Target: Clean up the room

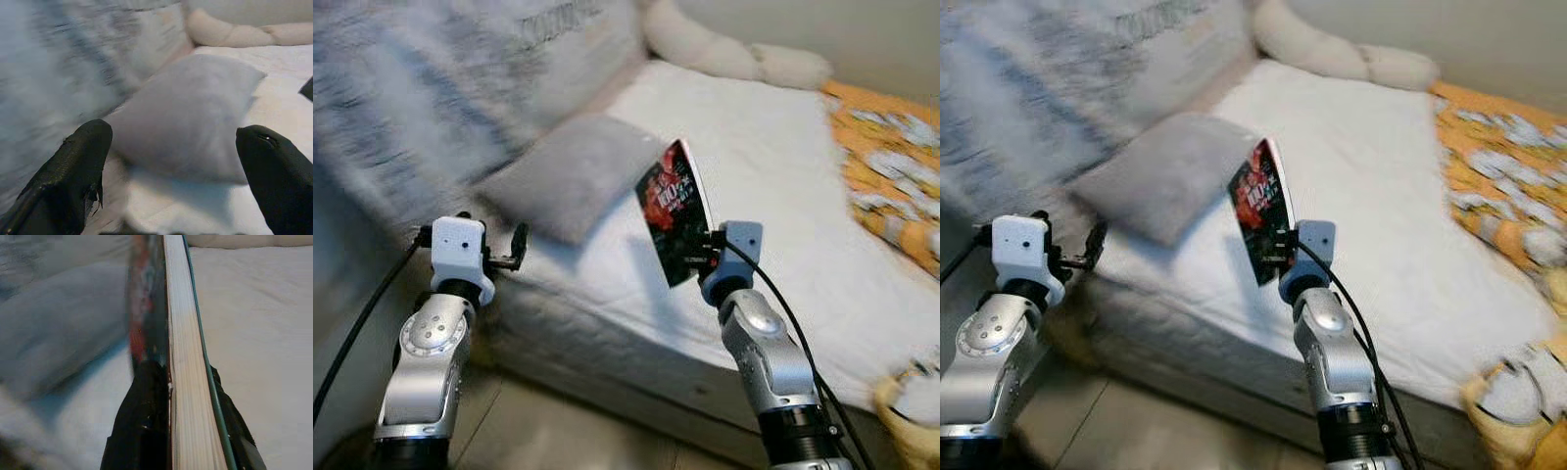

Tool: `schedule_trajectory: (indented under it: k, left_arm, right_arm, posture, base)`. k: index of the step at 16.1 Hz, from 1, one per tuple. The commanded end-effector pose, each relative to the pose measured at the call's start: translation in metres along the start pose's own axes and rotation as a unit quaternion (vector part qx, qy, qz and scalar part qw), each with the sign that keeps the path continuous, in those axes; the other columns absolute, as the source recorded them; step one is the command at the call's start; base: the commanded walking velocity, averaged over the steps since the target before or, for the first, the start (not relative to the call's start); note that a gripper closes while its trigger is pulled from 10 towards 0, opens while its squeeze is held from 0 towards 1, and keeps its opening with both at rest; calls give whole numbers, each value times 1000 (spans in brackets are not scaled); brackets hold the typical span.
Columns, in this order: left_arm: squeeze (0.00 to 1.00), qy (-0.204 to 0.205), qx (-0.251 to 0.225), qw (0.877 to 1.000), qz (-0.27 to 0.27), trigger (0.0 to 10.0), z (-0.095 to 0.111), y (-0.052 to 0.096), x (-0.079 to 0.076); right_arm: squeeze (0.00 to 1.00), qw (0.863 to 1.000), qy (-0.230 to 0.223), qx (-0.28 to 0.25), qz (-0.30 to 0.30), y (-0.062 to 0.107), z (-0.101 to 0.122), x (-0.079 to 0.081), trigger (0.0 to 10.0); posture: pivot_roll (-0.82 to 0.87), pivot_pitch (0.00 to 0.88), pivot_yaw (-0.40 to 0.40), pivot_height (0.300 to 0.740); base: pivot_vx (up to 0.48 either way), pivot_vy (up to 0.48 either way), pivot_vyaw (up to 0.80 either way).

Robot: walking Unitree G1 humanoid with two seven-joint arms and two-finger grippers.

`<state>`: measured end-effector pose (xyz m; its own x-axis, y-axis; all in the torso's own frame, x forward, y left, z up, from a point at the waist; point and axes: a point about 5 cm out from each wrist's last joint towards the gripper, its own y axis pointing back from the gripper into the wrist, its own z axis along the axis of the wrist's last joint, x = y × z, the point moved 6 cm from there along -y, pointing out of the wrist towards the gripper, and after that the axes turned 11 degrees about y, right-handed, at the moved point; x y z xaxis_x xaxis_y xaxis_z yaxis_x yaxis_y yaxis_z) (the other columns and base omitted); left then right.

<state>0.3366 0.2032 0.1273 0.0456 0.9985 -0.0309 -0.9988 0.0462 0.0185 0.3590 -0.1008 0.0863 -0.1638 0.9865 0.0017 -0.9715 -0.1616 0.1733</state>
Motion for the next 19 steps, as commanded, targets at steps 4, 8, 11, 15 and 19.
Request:
schedule_trajectory:
  k: [4,8,11,15,19]
  left_arm:
    - [0,0,-5,999,-38,10000,4,-8,-21]
    - [0,-3,-5,999,-49,10000,6,-12,-27]
    - [0,-5,-5,999,-53,10000,6,-13,-28]
    - [0,-27,-10,999,-41,10000,6,-17,-28]
    - [0,-28,-5,999,-44,10000,5,-20,-29]
  right_arm:
    - [0,999,-5,-17,-51,6,7,-29,10000]
    - [0,998,-2,-21,-65,9,7,-35,10000]
    - [0,997,0,-20,-69,10,6,-36,10000]
    - [0,997,2,-19,-70,9,6,-36,10000]
    - [0,997,-6,-14,-70,8,5,-36,10000]
  posture:
    - [54,0,-67,740]
    - [42,0,-51,740]
    - [42,0,-50,740]
    - [46,0,-55,740]
    - [41,0,-50,740]
  base:
    - [350,0,-800]
    - [349,0,-400]
    - [346,0,0]
    - [84,0,0]
    - [0,0,-178]
